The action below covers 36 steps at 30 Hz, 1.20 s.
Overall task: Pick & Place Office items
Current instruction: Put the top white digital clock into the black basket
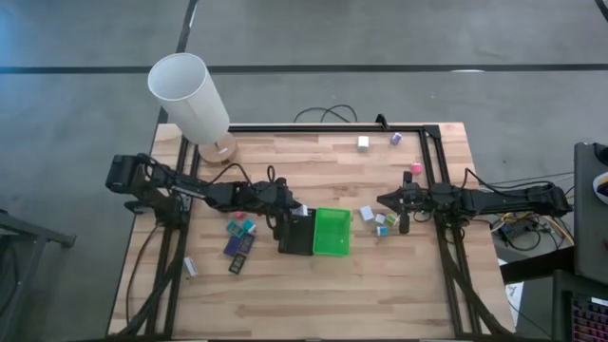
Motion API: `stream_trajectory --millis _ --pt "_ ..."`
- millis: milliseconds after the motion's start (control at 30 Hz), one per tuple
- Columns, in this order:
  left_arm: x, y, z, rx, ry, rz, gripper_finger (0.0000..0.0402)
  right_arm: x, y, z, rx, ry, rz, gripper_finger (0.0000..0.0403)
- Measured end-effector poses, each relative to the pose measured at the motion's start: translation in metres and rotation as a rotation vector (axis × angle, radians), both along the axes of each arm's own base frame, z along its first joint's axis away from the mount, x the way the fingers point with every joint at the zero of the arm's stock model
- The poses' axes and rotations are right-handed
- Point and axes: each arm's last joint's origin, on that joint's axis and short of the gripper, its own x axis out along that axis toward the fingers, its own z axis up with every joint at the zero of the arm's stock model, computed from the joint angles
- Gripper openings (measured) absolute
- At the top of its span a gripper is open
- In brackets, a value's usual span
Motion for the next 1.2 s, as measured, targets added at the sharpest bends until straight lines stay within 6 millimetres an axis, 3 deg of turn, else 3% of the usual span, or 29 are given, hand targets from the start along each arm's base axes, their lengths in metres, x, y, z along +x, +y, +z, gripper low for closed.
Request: stream_trajectory --millis 667,1033,1200 --pt "0.001 -0.001 0.002 -0.01 -0.009 -0.027 0.015 0.0 0.0 0.0 0.0 -0.001 0.0 0.0036" --pt "0.021 -0.002 0.035 0.027 -0.107 -0.093 0.015 0.0 0.0 0.0 0.035 -0.007 -0.007 0.0036" --pt "0.024 -0.002 0.041 0.033 -0.124 -0.115 0.015 0.0 0.0 0.0 0.042 -0.008 -0.008 0.0036"
